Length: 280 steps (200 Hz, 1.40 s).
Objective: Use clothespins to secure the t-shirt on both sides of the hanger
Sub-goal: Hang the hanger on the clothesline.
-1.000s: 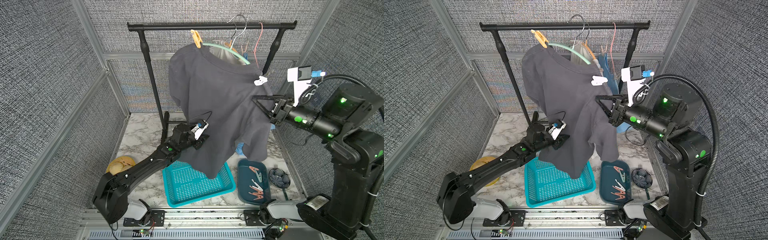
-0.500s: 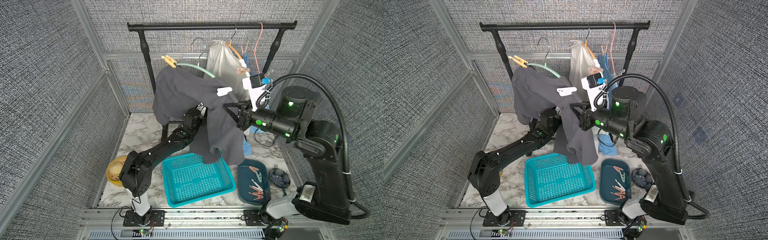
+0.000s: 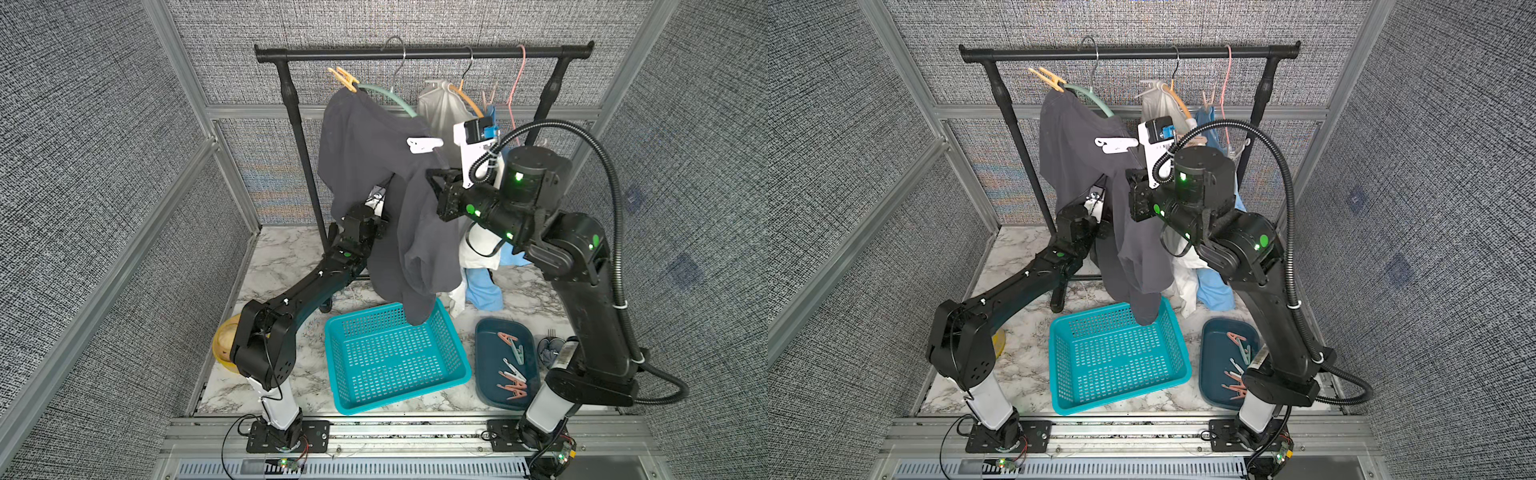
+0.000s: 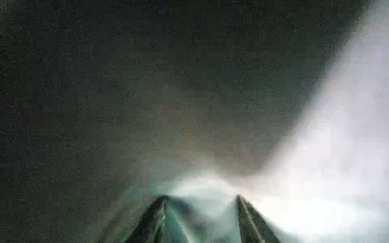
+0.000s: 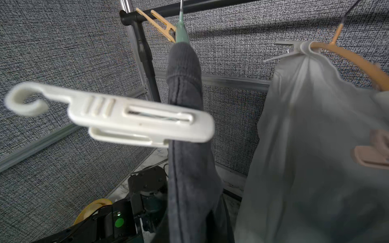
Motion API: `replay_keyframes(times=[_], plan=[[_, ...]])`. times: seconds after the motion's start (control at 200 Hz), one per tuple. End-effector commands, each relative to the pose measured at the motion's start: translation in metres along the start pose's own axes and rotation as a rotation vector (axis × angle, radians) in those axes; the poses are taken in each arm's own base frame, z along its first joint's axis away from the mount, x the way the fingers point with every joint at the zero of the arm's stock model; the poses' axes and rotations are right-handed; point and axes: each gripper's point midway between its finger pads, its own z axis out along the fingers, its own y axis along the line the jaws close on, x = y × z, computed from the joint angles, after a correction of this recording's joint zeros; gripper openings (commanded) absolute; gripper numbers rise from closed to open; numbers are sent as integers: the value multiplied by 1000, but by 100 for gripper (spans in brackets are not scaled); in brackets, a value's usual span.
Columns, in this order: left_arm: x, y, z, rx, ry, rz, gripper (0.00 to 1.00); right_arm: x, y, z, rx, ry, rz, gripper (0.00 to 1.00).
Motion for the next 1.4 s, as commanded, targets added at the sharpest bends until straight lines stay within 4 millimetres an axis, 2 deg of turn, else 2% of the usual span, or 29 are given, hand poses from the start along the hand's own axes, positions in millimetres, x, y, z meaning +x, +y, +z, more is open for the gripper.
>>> replay_keyframes(times=[0.0, 0.07, 0.17, 0.28, 0.39, 0.465, 0.686, 0.841, 1.056, 1.226, 1.266, 1.326, 1.396], plan=[[-5, 2, 0, 18, 2, -11, 53, -35, -15, 7, 52, -150, 70, 0], [-9, -3, 2, 57, 12, -12, 52, -34, -21, 19, 49, -158, 108, 0], [-17, -4, -1, 76, 11, -51, 52, -36, -19, 32, 36, -177, 106, 0], [-8, -4, -14, 84, 21, -51, 58, -38, -21, 41, 44, -194, 112, 0], [2, 0, -37, 87, 8, -56, 68, -37, -23, 48, 47, -200, 118, 0], [6, 1, -56, 97, 5, -55, 71, -38, -22, 52, 45, -209, 119, 0], [9, 9, -116, 122, -5, -94, 75, -39, -30, 63, 63, -226, 127, 0], [7, 15, -155, 164, -18, -135, 77, -30, -42, 74, 78, -203, 163, 0], [20, 46, -191, 59, -16, -116, 78, -10, -39, 83, 66, -134, 162, 0], [26, 66, -205, -31, -15, -108, 82, 0, -29, 82, 49, -105, 150, 0], [28, 71, -207, -53, -9, -113, 84, 0, -28, 80, 50, -104, 144, 12], [31, 75, -210, -76, -2, -116, 87, -1, -25, 75, 49, -103, 130, 35], [33, 79, -213, -95, -1, -132, 93, -4, -23, 67, 48, -101, 121, 55]])
